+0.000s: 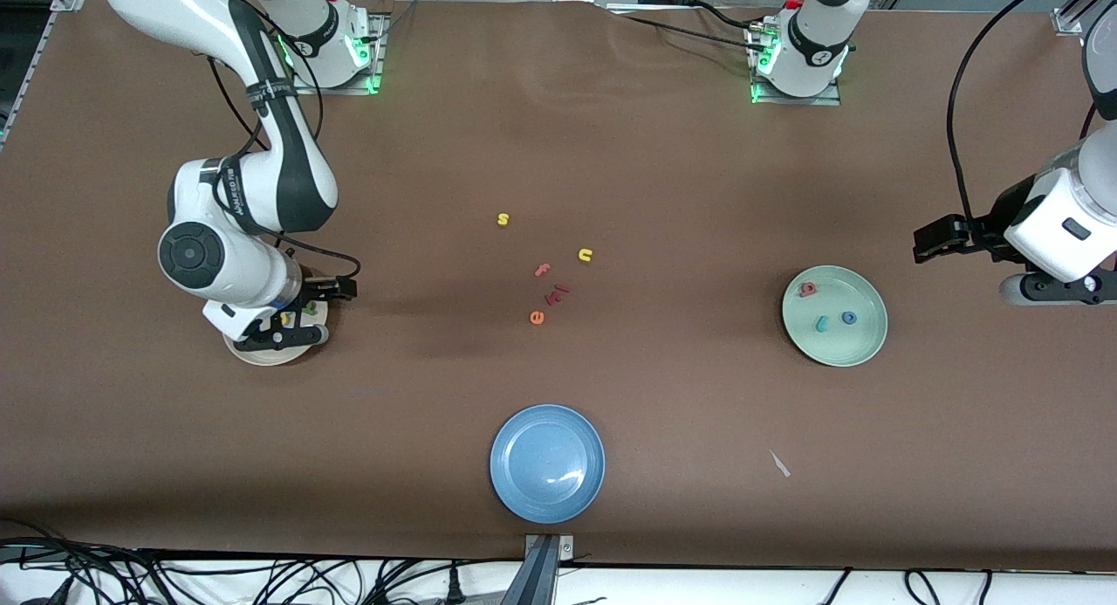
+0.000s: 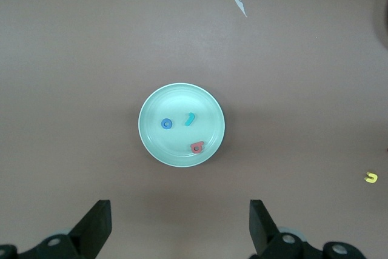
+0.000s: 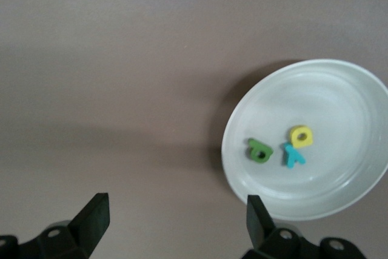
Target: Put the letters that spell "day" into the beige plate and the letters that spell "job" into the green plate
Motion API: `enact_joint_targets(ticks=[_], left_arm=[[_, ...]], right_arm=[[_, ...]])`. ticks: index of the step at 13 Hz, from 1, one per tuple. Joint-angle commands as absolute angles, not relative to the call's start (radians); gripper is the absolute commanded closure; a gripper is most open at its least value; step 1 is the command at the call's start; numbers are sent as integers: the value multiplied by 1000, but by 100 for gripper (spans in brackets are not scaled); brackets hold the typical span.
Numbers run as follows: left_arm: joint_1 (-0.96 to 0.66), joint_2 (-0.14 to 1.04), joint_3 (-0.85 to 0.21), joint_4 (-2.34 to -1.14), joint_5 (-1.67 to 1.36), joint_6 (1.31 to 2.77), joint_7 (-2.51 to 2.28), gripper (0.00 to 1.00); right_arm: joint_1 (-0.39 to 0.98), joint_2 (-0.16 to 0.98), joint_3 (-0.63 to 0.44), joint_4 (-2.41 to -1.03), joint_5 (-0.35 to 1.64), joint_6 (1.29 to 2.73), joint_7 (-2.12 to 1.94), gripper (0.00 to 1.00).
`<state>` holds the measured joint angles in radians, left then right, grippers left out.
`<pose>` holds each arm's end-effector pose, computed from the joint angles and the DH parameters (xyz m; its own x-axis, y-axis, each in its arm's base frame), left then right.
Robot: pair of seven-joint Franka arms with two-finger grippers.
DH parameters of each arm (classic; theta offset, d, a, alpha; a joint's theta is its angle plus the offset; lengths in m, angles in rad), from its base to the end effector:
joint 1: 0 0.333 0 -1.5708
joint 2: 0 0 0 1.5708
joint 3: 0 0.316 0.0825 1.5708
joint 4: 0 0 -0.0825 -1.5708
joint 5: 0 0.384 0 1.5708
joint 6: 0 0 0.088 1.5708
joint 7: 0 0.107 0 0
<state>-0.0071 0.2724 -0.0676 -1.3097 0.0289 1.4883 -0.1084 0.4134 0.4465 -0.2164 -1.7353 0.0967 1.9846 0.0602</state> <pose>0.6258 -0.0375 0.5789 0.9951 0.0372 -0.0914 0.0354 -0.9992 -0.0207 0.6224 0.1420 0.3131 0.9783 0.0974 -0.1830 0.1035 -0.9943 0.0241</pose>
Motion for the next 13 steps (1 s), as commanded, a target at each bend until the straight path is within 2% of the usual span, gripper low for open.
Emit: enact_joint_targets(ticks=[1,2,5,8,10,13], left_arm=[[-11,245,-58,-1338,5,1496,-97,0],[-12,245,-58,-1336,5,1497,-97,0],[-12,247,-58,-1336,3,1497,-97,0],[-12,248,-58,-1336,3,1497,-97,0],[-11,250,-58,-1336,3,1497,-97,0],[-11,250,-58,-1336,-2,1497,-97,0]], right_arm=[[413,425,-212,-1652,112,1818,118,0],[417,419,-212,-1616,109,1751,132,0],[411,303,-161,-1652,83,1714,152,0],[281,136,-13,-1756,14,1709,150,0],[178,60,52,-1758,11,1631,144,0],[117,-9,57,-1740,-15,1530,138,0]])
